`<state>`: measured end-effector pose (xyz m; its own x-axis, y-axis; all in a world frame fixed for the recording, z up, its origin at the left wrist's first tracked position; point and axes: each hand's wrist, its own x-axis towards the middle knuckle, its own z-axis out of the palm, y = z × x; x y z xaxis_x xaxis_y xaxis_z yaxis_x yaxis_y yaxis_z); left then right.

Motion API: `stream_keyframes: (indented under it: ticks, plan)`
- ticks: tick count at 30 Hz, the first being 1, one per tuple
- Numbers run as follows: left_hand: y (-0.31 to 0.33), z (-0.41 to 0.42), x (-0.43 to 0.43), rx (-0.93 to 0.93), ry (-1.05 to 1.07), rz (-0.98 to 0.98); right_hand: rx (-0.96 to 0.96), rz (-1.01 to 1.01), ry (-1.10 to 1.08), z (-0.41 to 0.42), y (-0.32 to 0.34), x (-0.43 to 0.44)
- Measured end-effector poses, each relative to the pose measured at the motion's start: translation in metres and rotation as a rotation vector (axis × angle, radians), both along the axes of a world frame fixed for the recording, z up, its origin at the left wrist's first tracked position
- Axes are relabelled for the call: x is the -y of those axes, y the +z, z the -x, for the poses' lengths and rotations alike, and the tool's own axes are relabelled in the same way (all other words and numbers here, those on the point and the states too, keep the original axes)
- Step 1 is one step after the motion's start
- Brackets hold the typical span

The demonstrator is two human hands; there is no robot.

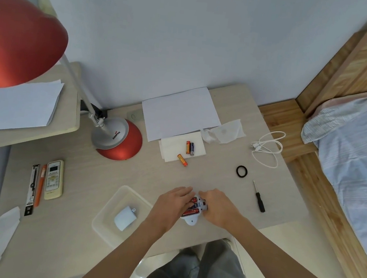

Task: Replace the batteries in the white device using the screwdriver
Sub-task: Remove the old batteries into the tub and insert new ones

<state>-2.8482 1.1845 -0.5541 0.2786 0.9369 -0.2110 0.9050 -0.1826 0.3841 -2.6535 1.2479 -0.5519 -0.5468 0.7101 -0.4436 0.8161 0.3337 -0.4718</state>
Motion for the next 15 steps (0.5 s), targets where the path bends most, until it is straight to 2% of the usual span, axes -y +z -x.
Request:
stream_keyframes:
  ticks: [15]
  plan:
    - [-0.023,-0.012,0.014,-0.040,-0.012,-0.064,-0.005,0.015,-0.052,0.000,-0.008,0.008]
